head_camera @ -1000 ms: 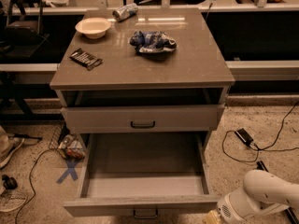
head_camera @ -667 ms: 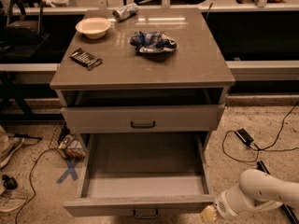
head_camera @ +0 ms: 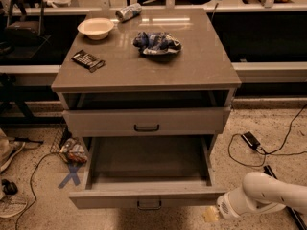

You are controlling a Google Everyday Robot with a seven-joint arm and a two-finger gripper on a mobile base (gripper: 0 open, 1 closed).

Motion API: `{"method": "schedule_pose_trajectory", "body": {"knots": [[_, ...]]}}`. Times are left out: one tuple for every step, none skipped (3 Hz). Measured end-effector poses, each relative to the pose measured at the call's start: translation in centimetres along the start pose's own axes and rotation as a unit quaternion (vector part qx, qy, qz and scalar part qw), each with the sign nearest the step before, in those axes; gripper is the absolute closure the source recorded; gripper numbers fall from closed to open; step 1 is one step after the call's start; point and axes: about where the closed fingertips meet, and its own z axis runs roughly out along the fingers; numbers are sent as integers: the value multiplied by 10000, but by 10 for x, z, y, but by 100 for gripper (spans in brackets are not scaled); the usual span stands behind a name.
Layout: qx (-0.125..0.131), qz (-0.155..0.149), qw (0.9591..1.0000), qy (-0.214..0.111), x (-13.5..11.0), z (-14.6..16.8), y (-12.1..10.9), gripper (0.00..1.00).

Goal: Close middle drawer

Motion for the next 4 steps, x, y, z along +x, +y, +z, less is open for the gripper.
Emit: {"method": "schedule_pose_trajectory", "body": {"knots": [[-22, 53, 9999, -89, -2, 4, -2, 100], [81, -116, 9978, -647, -45, 5, -15, 100], [70, -169, 9965, -814, -58, 5, -16, 100], [8, -255, 9937, -1089, -91, 5, -19, 100]]}}
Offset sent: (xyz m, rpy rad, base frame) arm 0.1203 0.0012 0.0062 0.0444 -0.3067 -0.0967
